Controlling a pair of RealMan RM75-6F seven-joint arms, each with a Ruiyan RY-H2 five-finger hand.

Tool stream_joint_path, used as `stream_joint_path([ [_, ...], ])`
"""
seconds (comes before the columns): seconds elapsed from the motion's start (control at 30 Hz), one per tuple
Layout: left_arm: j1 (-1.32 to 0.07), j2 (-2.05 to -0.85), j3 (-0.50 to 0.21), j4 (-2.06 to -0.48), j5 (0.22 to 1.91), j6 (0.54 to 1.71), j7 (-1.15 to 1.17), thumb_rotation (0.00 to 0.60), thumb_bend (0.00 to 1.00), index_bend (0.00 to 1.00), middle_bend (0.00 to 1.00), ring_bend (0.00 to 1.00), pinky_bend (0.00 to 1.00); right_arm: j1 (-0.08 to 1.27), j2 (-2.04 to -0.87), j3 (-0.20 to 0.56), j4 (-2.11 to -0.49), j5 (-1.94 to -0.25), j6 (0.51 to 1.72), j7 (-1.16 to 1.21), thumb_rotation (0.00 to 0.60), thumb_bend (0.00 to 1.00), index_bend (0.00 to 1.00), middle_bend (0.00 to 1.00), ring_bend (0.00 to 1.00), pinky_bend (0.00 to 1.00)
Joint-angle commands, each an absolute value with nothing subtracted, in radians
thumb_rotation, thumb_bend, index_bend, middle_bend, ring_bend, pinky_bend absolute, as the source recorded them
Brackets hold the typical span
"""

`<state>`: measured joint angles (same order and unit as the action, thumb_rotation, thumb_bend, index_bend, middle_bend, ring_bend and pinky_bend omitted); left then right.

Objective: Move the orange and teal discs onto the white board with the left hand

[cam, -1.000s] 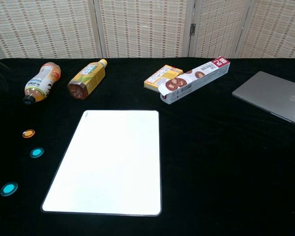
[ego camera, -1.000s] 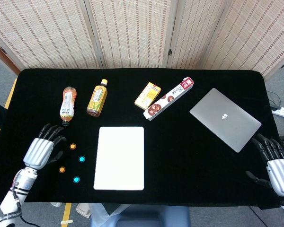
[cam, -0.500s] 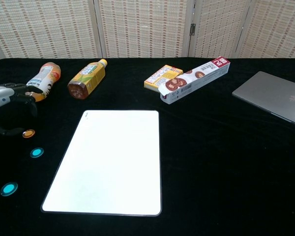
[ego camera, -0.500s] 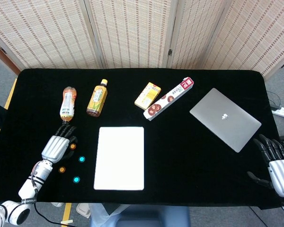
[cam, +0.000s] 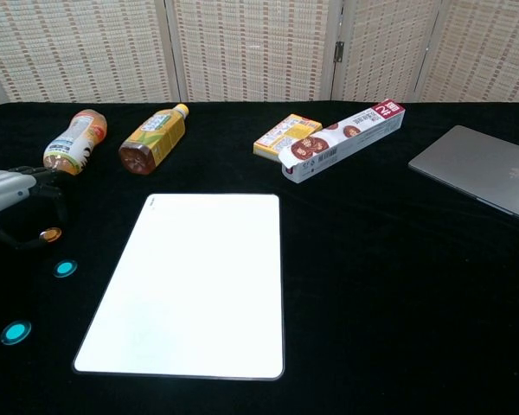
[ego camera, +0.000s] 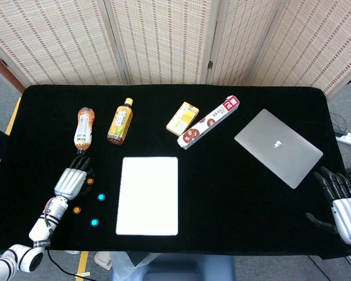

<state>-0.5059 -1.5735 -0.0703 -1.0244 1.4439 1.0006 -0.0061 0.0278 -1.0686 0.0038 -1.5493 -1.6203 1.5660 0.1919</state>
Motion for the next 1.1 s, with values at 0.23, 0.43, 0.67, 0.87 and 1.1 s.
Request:
stream_joint_path([
  [0.23, -0.519, -1.589, -0.066, -1.001, 1.420, 0.971, -0.001, 0.600, 0.42, 0.44, 0.08, 0.00, 0.00, 0.024, -1.069, 0.004, -1.547, -1.617, 1.567, 0.194, 0.600, 0.21, 0.00, 0.00, 0.00, 0.00],
  [0.43, -0.519, -1.587, -0.064, -1.004, 1.410, 0.968, 0.001, 0.600, 0.42, 0.44, 0.08, 0.00, 0.00, 0.024, -1.070, 0.005, -1.544, -1.617, 1.567, 0.197, 0.600, 0.21, 0.00, 0.00, 0.00, 0.00],
  [0.67, -0.524, -1.587, -0.067, -1.001, 1.389, 0.950, 0.006, 0.600, 0.42, 0.44, 0.08, 0.00, 0.00, 0.023, -1.071, 0.005, -1.540, -1.618, 1.569, 0.202, 0.600, 0.21, 0.00, 0.00, 0.00, 0.00],
  [0.87, -0.531, -1.585, -0.070, -1.010, 1.376, 0.937, 0.019, 0.600, 0.42, 0.44, 0.08, 0.00, 0.00, 0.022, -1.072, 0.006, -1.536, -1.617, 1.568, 0.206, 0.600, 0.21, 0.00, 0.00, 0.00, 0.00],
  [1.1, -0.540, -1.584, -0.076, -1.014, 1.348, 0.914, 0.046, 0.600, 0.42, 0.45, 0.08, 0.00, 0.00, 0.021, -1.072, 0.006, -1.533, -1.616, 1.568, 0.209, 0.600, 0.21, 0.00, 0.00, 0.00, 0.00],
])
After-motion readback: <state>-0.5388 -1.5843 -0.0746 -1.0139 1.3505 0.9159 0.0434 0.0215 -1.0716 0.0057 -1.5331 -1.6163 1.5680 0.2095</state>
